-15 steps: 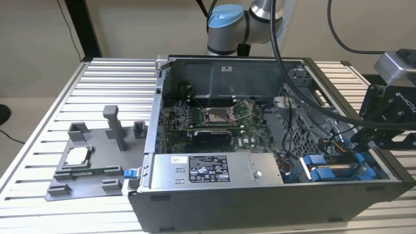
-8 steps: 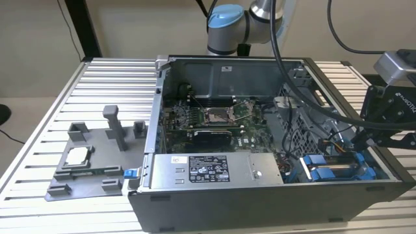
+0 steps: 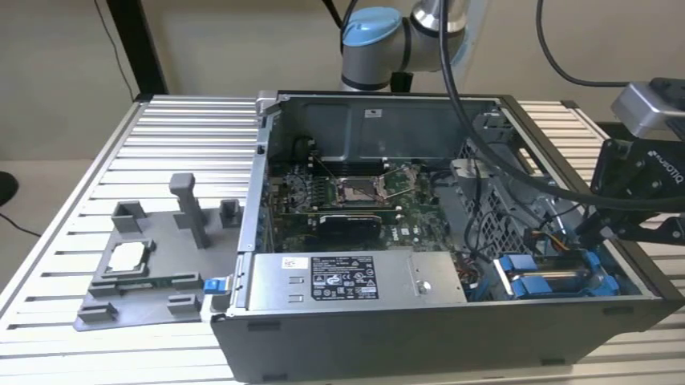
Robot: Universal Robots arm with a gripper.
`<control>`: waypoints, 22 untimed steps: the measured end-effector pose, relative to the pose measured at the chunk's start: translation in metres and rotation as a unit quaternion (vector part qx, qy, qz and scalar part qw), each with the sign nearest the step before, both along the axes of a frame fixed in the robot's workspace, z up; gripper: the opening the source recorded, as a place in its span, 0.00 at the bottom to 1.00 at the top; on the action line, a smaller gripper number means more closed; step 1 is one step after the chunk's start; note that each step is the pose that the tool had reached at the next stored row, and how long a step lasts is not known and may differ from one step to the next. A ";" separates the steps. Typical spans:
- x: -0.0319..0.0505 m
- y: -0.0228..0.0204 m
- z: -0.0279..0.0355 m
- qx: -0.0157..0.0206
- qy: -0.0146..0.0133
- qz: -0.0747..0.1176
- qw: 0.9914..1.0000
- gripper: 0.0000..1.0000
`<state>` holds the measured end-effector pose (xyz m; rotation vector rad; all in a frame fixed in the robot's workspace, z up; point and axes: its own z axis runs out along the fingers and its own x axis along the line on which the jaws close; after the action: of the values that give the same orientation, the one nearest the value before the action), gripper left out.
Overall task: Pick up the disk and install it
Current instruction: 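Insert the second disk wire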
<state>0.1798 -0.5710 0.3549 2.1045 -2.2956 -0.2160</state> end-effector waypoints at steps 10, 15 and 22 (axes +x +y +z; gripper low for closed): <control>-0.0384 0.0000 0.0035 0.000 -0.016 0.000 1.000 0.00; -0.0493 0.0000 0.0034 0.000 -0.032 0.000 1.000 0.00; -0.0606 -0.0028 0.0024 0.001 -0.050 0.000 0.999 0.00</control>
<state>0.1192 -0.5738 0.3574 2.1647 -2.3494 -0.1137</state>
